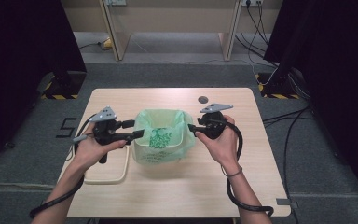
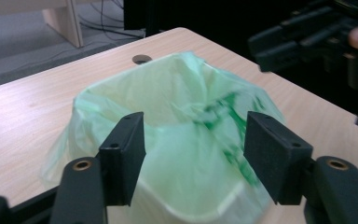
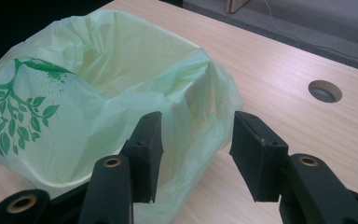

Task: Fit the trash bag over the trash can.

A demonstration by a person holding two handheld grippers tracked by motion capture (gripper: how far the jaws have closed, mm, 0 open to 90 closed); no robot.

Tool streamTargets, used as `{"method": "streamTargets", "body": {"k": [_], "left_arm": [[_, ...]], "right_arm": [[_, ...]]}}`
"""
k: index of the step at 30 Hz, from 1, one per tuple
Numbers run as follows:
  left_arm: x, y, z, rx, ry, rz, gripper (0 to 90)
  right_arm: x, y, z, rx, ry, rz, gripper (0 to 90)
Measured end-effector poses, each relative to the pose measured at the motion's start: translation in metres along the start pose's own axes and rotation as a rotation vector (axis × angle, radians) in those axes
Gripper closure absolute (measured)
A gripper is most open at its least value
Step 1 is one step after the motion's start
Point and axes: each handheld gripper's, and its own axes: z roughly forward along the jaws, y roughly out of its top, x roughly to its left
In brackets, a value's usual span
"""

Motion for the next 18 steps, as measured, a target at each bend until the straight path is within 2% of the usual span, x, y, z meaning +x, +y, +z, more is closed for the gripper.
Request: {"method": "streamTargets", "body": {"k": [1,2,3,4,6,8,12,15,18], "left_arm": [[0.003,0.007,0.01,0.024,0.033,0.005,39.7],[0.003,0.007,0.01,0.024,0.033,0.005,40.2],[0.005,0.014,0.019,0.051,0.059,0.014,40.4],[0.005,0.014,0.019,0.051,0.059,0.014,40.4],[0.007,0.019,0.029,0.073,0.085,0.024,40.4],[0.008,0.025,0.038,0.105,0.116,0.048,40.4],[0.009,0.033,0.061,0.182,0.151,0.083,39.8],[0.01,0.036,0.068,0.197,0.164,0.09,39.8],[0.009,0.038,0.076,0.233,0.18,0.102,39.8]], "right_arm": [[0.0,0.0,0.0,0.0,0.0,0.003,53.0],[-0.001,-0.001,0.0,-0.001,0.001,0.005,52.9],[-0.001,-0.002,0.0,0.0,0.0,0.006,52.9],[-0.001,-0.002,0.0,0.0,0.0,0.006,52.9],[-0.002,-0.003,0.0,0.002,-0.001,0.01,52.7],[-0.002,-0.004,0.0,0.004,0.0,0.01,52.5],[-0.002,-0.004,-0.002,0.001,0.002,0.015,52.2],[-0.002,-0.003,-0.002,-0.005,0.001,0.012,52.2],[-0.002,-0.002,-0.003,-0.003,0.001,0.012,51.9]]}}
